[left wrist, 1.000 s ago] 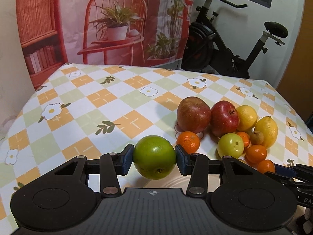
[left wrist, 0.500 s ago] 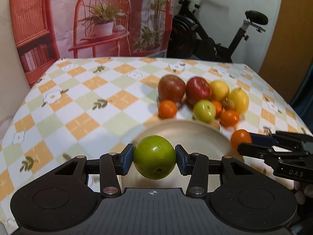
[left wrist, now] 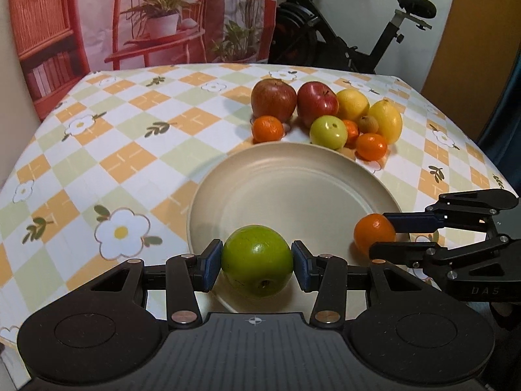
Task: Organize fruits
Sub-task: 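Lower the orange into the beige plate with the right tool while the left tool places the green apple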
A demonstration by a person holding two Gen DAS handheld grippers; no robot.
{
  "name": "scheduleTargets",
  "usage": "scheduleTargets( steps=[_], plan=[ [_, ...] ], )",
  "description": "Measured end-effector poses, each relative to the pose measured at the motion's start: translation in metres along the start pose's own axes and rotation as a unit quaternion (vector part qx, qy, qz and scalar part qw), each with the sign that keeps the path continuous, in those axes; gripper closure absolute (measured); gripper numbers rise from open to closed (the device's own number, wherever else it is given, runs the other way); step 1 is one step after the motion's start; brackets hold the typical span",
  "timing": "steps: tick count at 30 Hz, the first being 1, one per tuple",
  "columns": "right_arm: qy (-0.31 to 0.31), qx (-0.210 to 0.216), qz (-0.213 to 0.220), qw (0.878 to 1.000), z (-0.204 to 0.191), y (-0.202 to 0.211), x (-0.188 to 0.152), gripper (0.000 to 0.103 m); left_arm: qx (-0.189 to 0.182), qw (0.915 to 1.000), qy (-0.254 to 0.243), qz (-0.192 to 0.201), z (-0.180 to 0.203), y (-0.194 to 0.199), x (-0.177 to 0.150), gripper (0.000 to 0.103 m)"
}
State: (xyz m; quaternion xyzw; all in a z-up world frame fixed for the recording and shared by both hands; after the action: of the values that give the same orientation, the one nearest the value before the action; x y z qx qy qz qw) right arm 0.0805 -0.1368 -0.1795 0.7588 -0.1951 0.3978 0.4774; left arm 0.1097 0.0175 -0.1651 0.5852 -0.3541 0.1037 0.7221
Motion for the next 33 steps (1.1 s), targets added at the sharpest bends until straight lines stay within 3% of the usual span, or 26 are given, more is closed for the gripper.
scheduleTargets(
  steps=[19, 33],
  plan=[
    [0.010, 0.071, -0.035, 0.997, -0.010, -0.003, -0.005, 0.072, -0.032, 0.9993, 0.015, -0.015, 0.012, 0.005, -0.019, 0.054],
    [0.004, 0.072, -0.035, 0.997, -0.009, -0.004, -0.005, 0.068, -0.049, 0.9983, 0.031, -0.003, 0.009, 0.010, -0.016, 0.048]
  ],
)
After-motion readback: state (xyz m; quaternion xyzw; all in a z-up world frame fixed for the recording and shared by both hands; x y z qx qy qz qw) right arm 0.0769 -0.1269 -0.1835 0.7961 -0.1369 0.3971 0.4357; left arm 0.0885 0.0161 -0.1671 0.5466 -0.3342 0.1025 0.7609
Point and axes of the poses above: each gripper's, at about its wrist camera, not at the fingertips, and y roughly against the way its jaws point, z to its right, x to its top, the point moved 1 cm from there along -y, roughly the way its jaws point, and after that the axes turned 1 degree about -z, right-handed, at the moved point
